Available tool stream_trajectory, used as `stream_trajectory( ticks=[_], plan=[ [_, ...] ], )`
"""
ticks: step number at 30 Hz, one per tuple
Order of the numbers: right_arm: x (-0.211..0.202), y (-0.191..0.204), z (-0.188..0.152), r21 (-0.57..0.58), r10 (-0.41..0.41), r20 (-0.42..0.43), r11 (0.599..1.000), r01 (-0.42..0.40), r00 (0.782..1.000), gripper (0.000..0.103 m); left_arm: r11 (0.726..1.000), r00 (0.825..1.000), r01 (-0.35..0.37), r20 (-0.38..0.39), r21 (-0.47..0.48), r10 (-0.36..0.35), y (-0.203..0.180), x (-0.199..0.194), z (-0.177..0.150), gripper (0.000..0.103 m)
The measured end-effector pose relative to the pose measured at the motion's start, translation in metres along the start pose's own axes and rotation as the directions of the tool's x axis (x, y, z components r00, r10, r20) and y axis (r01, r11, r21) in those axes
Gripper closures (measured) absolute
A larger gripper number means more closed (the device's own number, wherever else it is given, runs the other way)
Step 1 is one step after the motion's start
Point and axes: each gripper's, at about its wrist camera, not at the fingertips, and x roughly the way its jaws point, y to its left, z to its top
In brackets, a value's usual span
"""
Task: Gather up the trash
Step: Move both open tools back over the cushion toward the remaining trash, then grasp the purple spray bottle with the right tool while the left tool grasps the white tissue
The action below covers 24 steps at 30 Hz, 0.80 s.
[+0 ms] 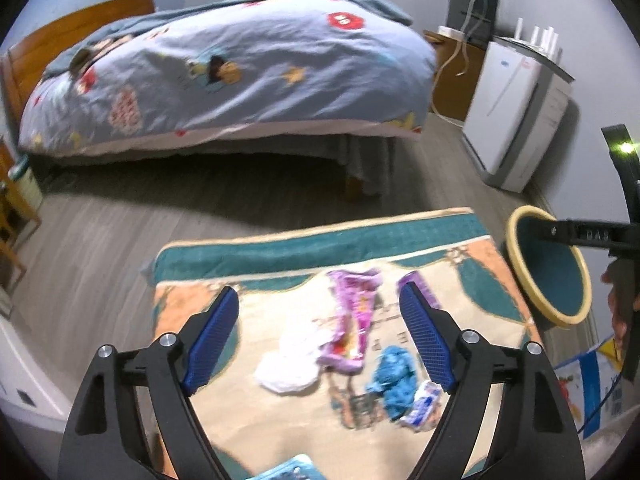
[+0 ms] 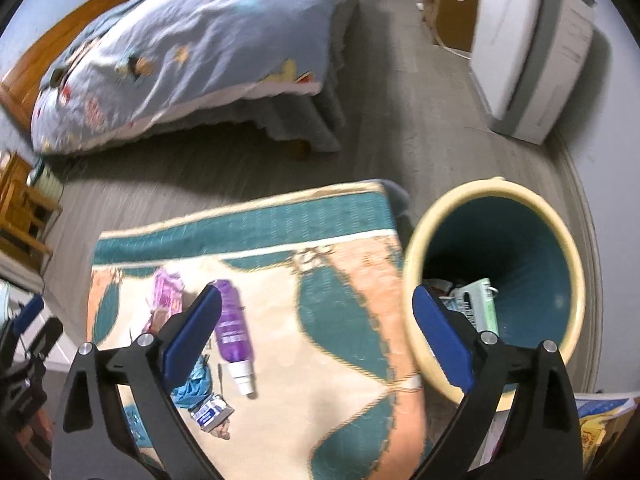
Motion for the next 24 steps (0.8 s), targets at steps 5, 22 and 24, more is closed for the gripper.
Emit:
stream_trajectory(
  ticks=[5, 22, 24],
  plan=[
    [0.025, 0.025, -0.006, -0.050, 0.003, -0.043, 0.999, -0.005, 0.999, 0.009, 0.999, 0.998, -0.044, -0.052, -0.032, 0.042, 0.022, 0.014, -0.010, 0.020],
    [0.099, 0.079, -0.027, -0.130, -0.008, -0.201, 0.991, -0.019, 0.980, 0.010, 0.991, 0.956, -0.122, -0.263, 0.053, 0.132, 0.026, 0.093, -0.057, 0.020],
    [0.104, 0.085, -0.029, -0.145, -0.011, -0.206, 0.989, -0.019, 0.979, 0.012, 0.992, 0.951, -0.116, -0.281, 0.057, 0.127, 0.025, 0.100, -0.062, 0.021]
  ],
)
